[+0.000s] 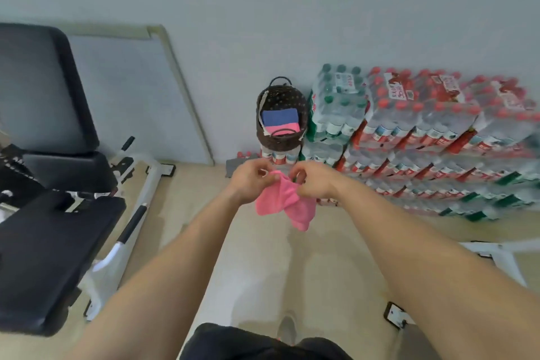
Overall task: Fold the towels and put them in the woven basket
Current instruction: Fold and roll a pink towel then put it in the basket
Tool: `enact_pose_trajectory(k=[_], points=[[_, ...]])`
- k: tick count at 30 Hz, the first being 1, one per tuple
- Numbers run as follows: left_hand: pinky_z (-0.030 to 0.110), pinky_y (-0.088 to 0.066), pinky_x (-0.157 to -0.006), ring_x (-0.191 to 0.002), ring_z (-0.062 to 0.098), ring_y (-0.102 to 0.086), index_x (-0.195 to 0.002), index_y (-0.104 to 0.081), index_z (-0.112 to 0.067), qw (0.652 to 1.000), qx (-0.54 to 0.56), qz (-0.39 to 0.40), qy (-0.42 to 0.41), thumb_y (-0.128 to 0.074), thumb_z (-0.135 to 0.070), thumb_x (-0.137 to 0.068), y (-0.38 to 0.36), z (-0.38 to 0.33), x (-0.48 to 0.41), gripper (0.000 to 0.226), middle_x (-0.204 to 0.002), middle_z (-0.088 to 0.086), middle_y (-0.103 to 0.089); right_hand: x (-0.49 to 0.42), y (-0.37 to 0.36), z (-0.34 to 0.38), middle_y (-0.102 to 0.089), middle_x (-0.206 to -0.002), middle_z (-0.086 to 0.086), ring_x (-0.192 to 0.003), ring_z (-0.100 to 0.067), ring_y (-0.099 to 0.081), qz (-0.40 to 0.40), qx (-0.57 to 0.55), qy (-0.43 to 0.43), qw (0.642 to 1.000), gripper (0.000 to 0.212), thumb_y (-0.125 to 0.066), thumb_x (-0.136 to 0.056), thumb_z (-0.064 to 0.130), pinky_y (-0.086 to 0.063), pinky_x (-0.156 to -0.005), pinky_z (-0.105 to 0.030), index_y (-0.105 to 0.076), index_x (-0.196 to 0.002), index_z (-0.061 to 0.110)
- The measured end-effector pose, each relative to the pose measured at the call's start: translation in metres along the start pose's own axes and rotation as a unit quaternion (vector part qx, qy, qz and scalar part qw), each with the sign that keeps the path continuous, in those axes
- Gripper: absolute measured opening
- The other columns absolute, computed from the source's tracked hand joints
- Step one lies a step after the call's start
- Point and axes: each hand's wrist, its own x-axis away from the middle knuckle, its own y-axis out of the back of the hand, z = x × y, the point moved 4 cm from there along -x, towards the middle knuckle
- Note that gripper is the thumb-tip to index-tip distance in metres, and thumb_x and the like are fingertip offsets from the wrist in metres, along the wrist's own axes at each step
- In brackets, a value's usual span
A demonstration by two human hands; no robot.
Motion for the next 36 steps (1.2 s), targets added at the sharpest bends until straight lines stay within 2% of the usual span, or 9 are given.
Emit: enact_pose_trajectory(k=[5, 11, 14, 17, 20, 25, 29, 33, 36], points=[[0.036, -0.052, -0.086, -0.091, 0.013, -0.064, -0.078, -0.064, -0.031, 0.995, -0.025, 0.065, -0.076, -0.071, -0.026, -0.088, -0.046, -0.073, -0.069, 0.013, -0.087, -0.01, -0.068, 0.001, 0.071, -0.055, -0.061, -0.116, 0.003, -0.106, -0.016, -0.058, -0.095, -0.105, 0.0, 0.99, 0.036, -0.062, -0.091, 0.025, -0.05, -0.09, -0.033, -0.061, -0.126, 0.027], [0.027, -0.047, -0.073, -0.082, 0.006, -0.062, -0.087, -0.067, -0.021, 0.981, -0.061, 0.121, -0.138, -0.07, -0.029, -0.089, -0.089, -0.126, -0.148, 0.009, -0.083, -0.011, -0.067, -0.007, 0.126, -0.117, -0.068, -0.096, 0.002, -0.093, -0.018, -0.063, -0.157, -0.115, -0.05, 0.98, 0.003, -0.065, -0.09, 0.023, -0.053, -0.084, -0.037, -0.067, -0.09, 0.02], [0.025, -0.039, -0.063, -0.071, 0.003, -0.055, -0.083, -0.062, -0.025, 0.97, -0.098, 0.142, -0.17, -0.069, -0.03, -0.089, -0.104, -0.149, -0.189, 0.011, -0.074, -0.014, -0.061, -0.015, 0.155, -0.145, -0.066, -0.085, 0.005, -0.085, -0.017, -0.063, -0.185, -0.116, -0.088, 0.972, 0.017, -0.065, -0.086, 0.014, -0.054, -0.081, -0.04, -0.062, -0.075, 0.026], [0.022, -0.035, -0.06, -0.067, -0.001, -0.05, -0.079, -0.06, -0.027, 0.96, -0.103, 0.176, -0.19, -0.07, -0.028, -0.088, -0.115, -0.175, -0.227, 0.014, -0.071, -0.015, -0.056, -0.025, 0.185, -0.164, -0.067, -0.086, 0.006, -0.084, -0.016, -0.064, -0.195, -0.11, -0.12, 0.967, 0.019, -0.064, -0.085, 0.015, -0.054, -0.077, -0.037, -0.061, -0.073, 0.03], [0.025, -0.034, -0.061, -0.068, 0.008, -0.05, -0.077, -0.06, -0.029, 0.949, -0.108, 0.203, -0.214, -0.071, -0.028, -0.087, -0.124, -0.199, -0.262, 0.016, -0.069, -0.014, -0.055, -0.04, 0.212, -0.177, -0.066, -0.082, 0.0, -0.077, -0.019, -0.061, -0.196, -0.098, -0.146, 0.965, 0.007, -0.061, -0.085, 0.02, -0.051, -0.071, -0.039, -0.061, -0.078, 0.021], [0.035, -0.045, -0.07, -0.078, 0.017, -0.057, -0.084, -0.065, -0.02, 0.942, -0.104, 0.2, -0.249, -0.071, -0.028, -0.087, -0.13, -0.233, -0.313, 0.01, -0.082, 0.002, -0.066, -0.057, 0.26, -0.19, -0.056, -0.072, -0.002, -0.065, -0.015, -0.048, -0.227, -0.132, -0.143, 0.954, 0.015, -0.064, -0.085, 0.02, -0.039, -0.06, -0.031, -0.055, -0.074, 0.015], [0.028, -0.042, -0.064, -0.074, 0.011, -0.055, -0.084, -0.066, -0.022, 0.944, -0.107, 0.194, -0.246, -0.073, -0.03, -0.085, -0.14, -0.251, -0.346, 0.01, -0.078, -0.006, -0.061, -0.067, 0.289, -0.215, -0.058, -0.074, 0.001, -0.067, -0.016, -0.052, -0.216, -0.168, -0.144, 0.951, 0.013, -0.067, -0.076, 0.011, -0.044, -0.064, -0.034, -0.056, -0.075, 0.018], [0.021, -0.037, -0.061, -0.077, 0.008, -0.057, -0.084, -0.066, -0.018, 0.947, -0.121, 0.184, -0.233, -0.075, -0.027, -0.083, -0.16, -0.27, -0.373, 0.013, -0.08, -0.009, -0.063, -0.08, 0.316, -0.25, -0.061, -0.087, 0.007, -0.076, -0.011, -0.059, -0.143, -0.119, -0.15, 0.971, 0.026, -0.071, -0.079, 0.016, -0.048, -0.066, -0.029, -0.063, -0.104, 0.021], [0.025, -0.043, -0.066, -0.079, 0.01, -0.058, -0.084, -0.063, -0.019, 0.951, -0.138, 0.181, -0.211, -0.078, -0.028, -0.081, -0.182, -0.281, -0.394, 0.017, -0.085, -0.004, -0.065, -0.093, 0.336, -0.281, -0.054, -0.069, 0.002, -0.062, -0.016, -0.05, -0.092, -0.059, -0.146, 0.983, 0.005, -0.063, -0.082, 0.014, -0.04, -0.06, -0.032, -0.064, -0.079, 0.018]])
